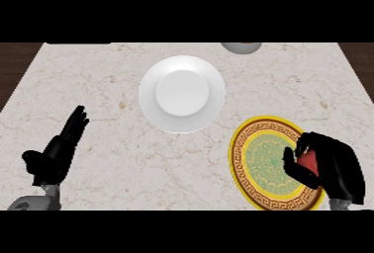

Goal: Pick the bell pepper from the plate and place it in the plate

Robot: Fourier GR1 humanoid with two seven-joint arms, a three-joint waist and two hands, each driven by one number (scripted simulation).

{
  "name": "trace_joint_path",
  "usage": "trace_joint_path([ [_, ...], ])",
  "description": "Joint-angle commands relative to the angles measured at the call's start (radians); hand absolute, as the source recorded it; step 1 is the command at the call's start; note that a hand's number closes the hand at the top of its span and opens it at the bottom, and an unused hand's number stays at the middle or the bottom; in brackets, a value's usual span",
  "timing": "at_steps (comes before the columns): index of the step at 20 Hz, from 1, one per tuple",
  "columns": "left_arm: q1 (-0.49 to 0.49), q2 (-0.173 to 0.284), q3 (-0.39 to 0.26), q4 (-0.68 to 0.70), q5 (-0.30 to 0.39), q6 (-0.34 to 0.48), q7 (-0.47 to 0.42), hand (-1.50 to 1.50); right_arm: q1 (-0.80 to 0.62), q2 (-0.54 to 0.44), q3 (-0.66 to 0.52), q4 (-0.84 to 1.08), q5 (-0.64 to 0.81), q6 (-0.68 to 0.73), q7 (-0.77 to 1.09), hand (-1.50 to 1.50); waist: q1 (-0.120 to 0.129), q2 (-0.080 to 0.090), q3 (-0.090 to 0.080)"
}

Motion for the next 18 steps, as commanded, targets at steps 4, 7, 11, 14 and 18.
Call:
trace_joint_path([
  [4, 0.003, 0.001, 0.009, -0.012, -0.008, -0.015, 0.003, 0.00, -0.057, 0.031, 0.008, -0.258, 0.165, 0.023, 0.134, 1.50, 0.000, -0.001, 0.000],
  [7, 0.013, -0.018, 0.013, 0.030, -0.013, -0.022, -0.025, 0.00, -0.079, 0.034, -0.015, -0.330, 0.187, 0.060, 0.150, 1.50, -0.002, 0.001, 0.000],
  [11, -0.031, -0.037, 0.019, 0.007, -0.024, -0.023, 0.020, 0.00, -0.205, 0.157, 0.028, -0.221, 0.235, 0.099, 0.138, 1.50, 0.007, 0.003, 0.001],
  [14, -0.032, -0.023, 0.043, 0.011, -0.015, -0.041, 0.024, 0.00, -0.339, 0.229, 0.024, -0.128, 0.236, 0.144, 0.162, 1.50, 0.010, 0.004, 0.001],
  [18, 0.003, -0.048, 0.024, -0.047, -0.051, -0.020, 0.053, 0.00, -0.413, 0.285, 0.027, -0.120, 0.266, 0.239, 0.190, 1.50, 0.009, 0.002, 0.001],
])
